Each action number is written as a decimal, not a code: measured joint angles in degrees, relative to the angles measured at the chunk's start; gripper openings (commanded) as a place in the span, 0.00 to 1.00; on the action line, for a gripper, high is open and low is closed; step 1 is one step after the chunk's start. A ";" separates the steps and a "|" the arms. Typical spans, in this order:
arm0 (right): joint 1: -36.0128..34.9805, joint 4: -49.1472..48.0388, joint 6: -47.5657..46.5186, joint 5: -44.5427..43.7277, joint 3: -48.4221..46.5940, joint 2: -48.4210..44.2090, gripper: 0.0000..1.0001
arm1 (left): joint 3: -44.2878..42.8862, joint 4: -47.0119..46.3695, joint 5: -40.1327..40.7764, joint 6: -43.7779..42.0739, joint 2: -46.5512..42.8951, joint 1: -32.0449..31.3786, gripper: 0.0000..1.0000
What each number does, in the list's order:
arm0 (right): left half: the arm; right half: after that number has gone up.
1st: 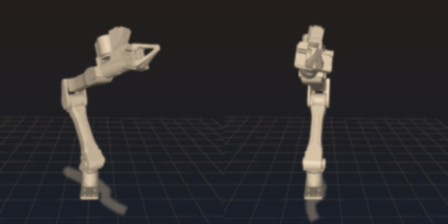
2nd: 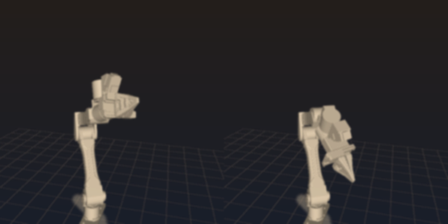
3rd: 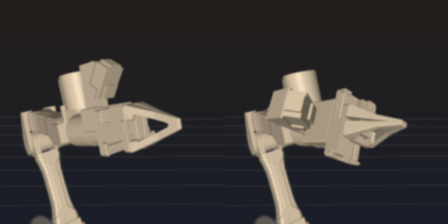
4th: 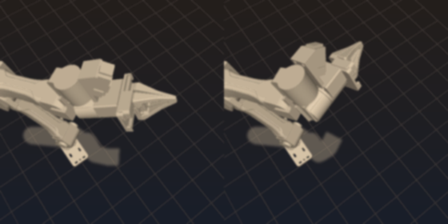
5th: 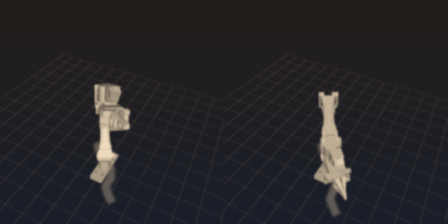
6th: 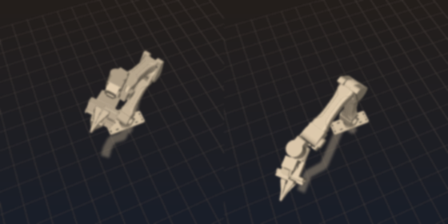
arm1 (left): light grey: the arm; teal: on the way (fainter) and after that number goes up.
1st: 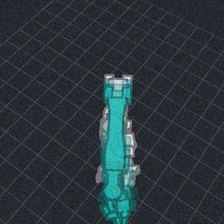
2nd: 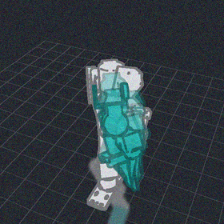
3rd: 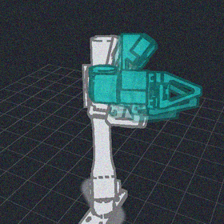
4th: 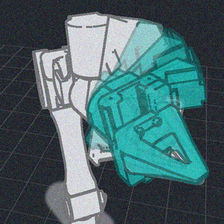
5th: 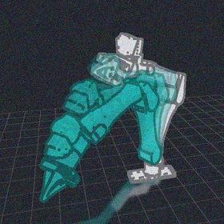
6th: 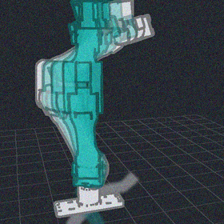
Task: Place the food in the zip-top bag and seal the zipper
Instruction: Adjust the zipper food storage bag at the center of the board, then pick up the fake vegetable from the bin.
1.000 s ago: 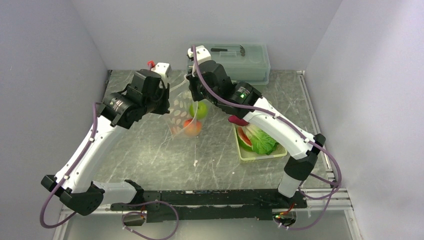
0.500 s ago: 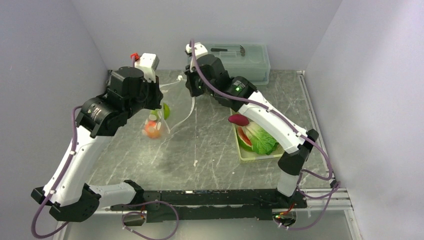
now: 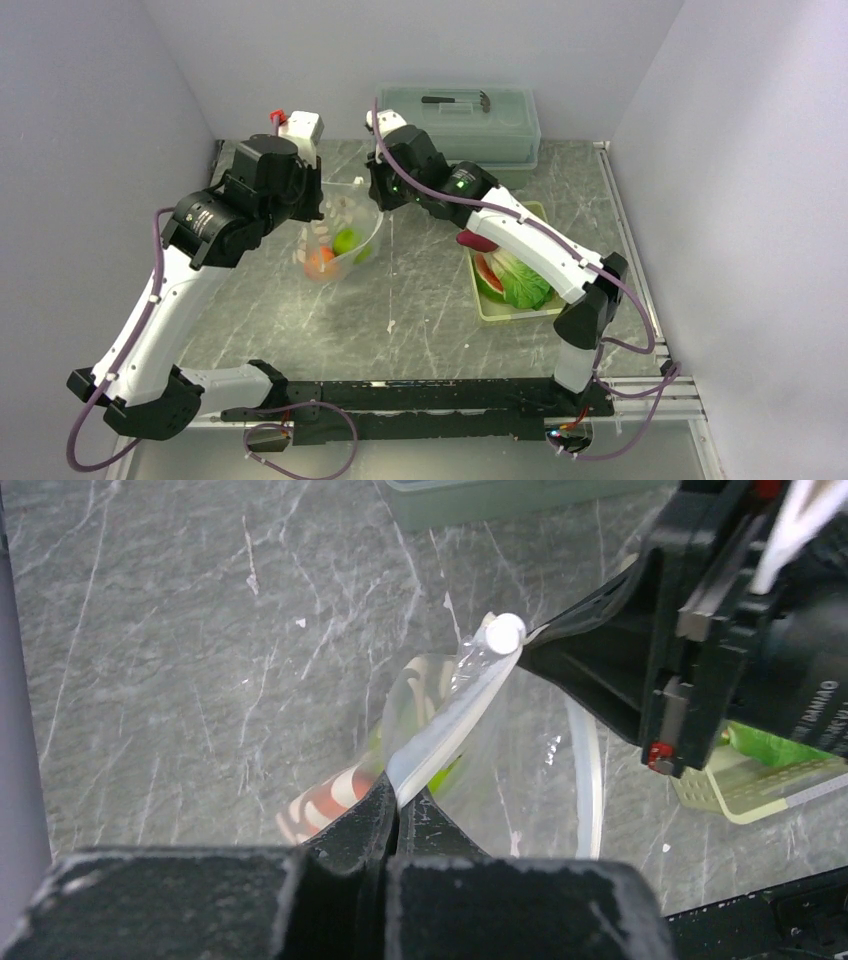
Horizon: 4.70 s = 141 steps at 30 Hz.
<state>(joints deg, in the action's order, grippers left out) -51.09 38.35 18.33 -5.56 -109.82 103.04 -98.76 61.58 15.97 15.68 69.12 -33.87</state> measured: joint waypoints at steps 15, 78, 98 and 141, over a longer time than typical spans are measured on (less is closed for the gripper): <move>2.45 -2.43 3.41 4.42 6.32 -0.35 0.55 | 0.92 2.40 7.15 0.13 1.44 0.20 0.00; 1.66 -7.65 19.10 15.56 14.27 5.44 0.00 | 5.77 4.35 22.88 4.72 6.12 3.72 0.00; 4.20 -13.35 18.21 11.43 27.41 0.24 0.26 | 12.33 0.59 14.62 5.22 8.79 3.76 0.00; 15.78 12.37 -1.84 -12.11 35.52 -31.15 1.00 | 10.60 2.99 10.14 3.96 9.18 4.07 0.00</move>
<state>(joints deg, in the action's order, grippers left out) -35.31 50.72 16.49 -17.67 -74.30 71.90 -88.16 64.58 26.11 19.64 78.30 -29.80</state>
